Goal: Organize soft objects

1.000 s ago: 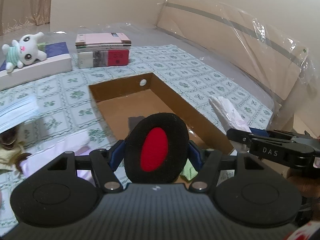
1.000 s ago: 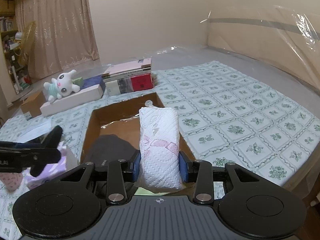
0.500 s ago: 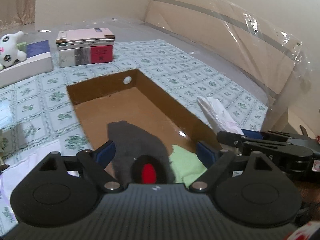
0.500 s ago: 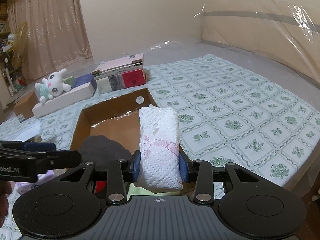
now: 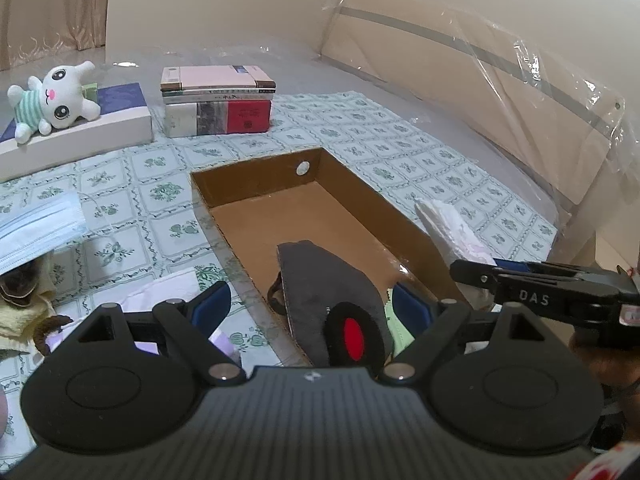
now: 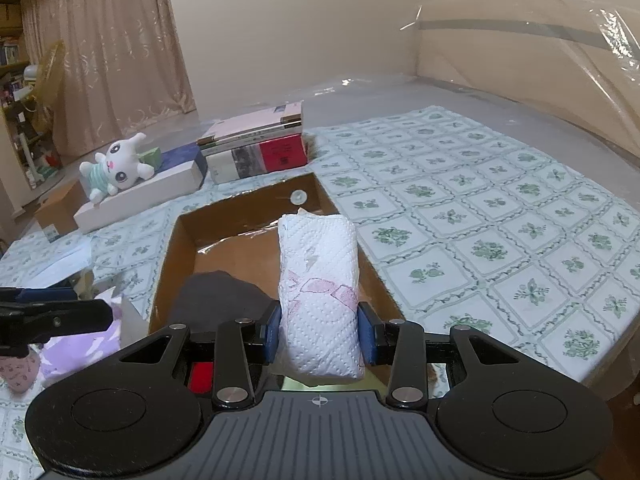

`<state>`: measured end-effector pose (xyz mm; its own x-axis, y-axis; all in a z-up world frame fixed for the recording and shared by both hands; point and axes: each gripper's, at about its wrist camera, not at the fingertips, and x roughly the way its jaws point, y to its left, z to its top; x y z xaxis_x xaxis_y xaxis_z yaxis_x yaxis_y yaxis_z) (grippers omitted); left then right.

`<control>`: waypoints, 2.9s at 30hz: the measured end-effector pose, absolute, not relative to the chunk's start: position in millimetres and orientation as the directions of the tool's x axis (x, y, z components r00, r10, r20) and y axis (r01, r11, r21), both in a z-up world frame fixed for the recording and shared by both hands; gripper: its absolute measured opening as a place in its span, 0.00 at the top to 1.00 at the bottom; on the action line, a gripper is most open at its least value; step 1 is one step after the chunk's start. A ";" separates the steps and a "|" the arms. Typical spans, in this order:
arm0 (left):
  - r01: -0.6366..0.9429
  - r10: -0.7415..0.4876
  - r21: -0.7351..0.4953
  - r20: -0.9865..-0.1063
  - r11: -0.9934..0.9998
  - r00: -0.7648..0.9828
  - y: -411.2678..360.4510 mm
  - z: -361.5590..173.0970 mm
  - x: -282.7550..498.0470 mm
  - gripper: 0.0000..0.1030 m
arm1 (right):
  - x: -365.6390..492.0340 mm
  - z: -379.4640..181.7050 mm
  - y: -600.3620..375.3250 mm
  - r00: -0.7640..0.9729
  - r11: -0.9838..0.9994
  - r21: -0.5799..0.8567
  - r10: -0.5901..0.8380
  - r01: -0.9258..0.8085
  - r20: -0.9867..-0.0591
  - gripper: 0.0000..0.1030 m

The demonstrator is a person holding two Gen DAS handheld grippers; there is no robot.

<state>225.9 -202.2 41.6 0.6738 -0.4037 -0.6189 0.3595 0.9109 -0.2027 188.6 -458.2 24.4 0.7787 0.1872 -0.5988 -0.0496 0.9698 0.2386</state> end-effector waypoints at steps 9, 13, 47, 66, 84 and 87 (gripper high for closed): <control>0.338 -0.391 -0.207 -0.609 0.918 0.690 -190.8 41.4 216.8 0.16 | 198.7 24.4 -462.8 0.794 0.937 0.343 0.253 -0.060 -0.552 0.27; 0.325 -0.384 -0.210 -0.598 0.922 0.703 -181.8 44.4 206.4 0.16 | 187.4 25.9 -462.2 0.789 0.938 0.344 0.239 -0.037 -0.566 0.27; 0.067 -0.136 -0.137 -0.592 0.988 0.794 -14.3 57.3 72.8 0.16 | 82.6 58.4 -286.3 0.749 0.913 0.289 0.402 -0.286 -0.526 0.27; 0.007 -0.088 -0.136 -0.593 0.991 0.800 16.5 50.4 65.4 0.16 | 85.8 54.5 -254.7 0.722 0.906 0.257 0.424 -0.338 -0.547 0.27; 0.008 -0.087 -0.130 -0.616 0.991 0.783 21.7 37.2 80.2 0.17 | 109.3 42.7 -245.4 0.695 0.899 0.243 0.437 -0.365 -0.572 0.27; 0.020 -0.093 -0.125 -0.616 0.992 0.782 22.7 36.5 84.4 0.17 | 117.2 43.9 -242.7 0.692 0.896 0.218 0.438 -0.387 -0.574 0.27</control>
<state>84.4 22.7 36.5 0.7824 -0.0933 -0.6158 0.0199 0.9919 -0.1251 117.2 -242.7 43.9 0.6921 0.4382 -0.5735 -0.3870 0.8960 0.2177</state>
